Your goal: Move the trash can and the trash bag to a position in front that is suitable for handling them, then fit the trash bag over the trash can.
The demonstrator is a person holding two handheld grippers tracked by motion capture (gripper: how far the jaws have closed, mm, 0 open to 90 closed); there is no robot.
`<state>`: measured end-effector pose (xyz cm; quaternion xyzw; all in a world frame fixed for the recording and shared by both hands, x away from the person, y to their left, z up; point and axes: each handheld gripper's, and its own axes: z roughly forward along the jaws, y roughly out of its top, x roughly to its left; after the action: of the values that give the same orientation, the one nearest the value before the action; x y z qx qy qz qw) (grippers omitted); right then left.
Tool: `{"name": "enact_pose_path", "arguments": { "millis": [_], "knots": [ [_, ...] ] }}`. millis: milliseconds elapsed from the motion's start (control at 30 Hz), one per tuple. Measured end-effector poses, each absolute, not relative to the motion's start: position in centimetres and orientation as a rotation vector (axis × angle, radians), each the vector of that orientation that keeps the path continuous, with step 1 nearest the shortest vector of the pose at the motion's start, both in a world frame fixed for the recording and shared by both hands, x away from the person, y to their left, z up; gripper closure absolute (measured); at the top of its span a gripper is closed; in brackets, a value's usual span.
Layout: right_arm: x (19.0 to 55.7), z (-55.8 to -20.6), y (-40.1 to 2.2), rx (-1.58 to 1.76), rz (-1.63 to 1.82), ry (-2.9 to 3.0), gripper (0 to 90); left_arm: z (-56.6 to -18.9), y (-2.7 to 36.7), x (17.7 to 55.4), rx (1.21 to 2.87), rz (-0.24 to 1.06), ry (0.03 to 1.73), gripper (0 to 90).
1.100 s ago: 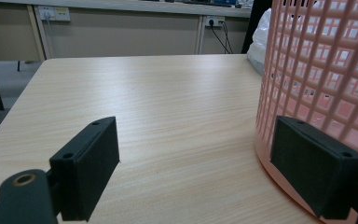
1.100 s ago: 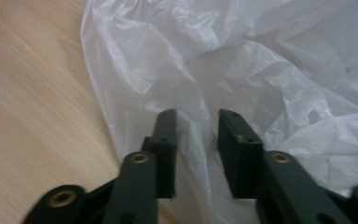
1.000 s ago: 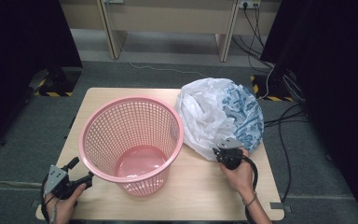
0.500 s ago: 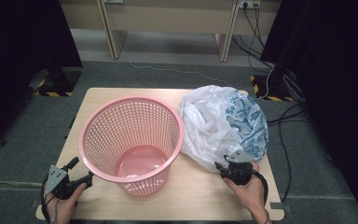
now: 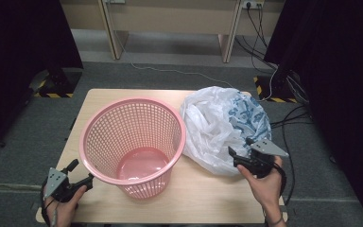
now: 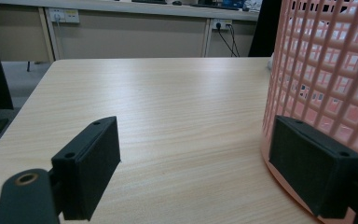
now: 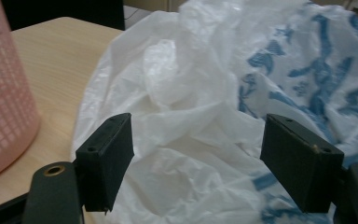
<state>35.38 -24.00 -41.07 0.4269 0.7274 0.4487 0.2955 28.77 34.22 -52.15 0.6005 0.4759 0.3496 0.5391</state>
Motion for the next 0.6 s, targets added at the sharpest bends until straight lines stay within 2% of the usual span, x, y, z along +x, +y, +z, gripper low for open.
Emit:
{"name": "enact_pose_path", "arguments": {
  "millis": [267, 600],
  "knots": [
    [35.7, -41.5, -26.0, 1.224, 1.188, 1.869, 25.5, -52.2, 34.1, 28.4, 1.421, 0.839, 1.117, 16.1],
    [37.6, -41.2, -24.9, 1.197, 1.168, 1.925, 23.9, -52.2, 34.1, 28.4, 1.415, 0.841, 1.126, 16.0]
  ]
}}
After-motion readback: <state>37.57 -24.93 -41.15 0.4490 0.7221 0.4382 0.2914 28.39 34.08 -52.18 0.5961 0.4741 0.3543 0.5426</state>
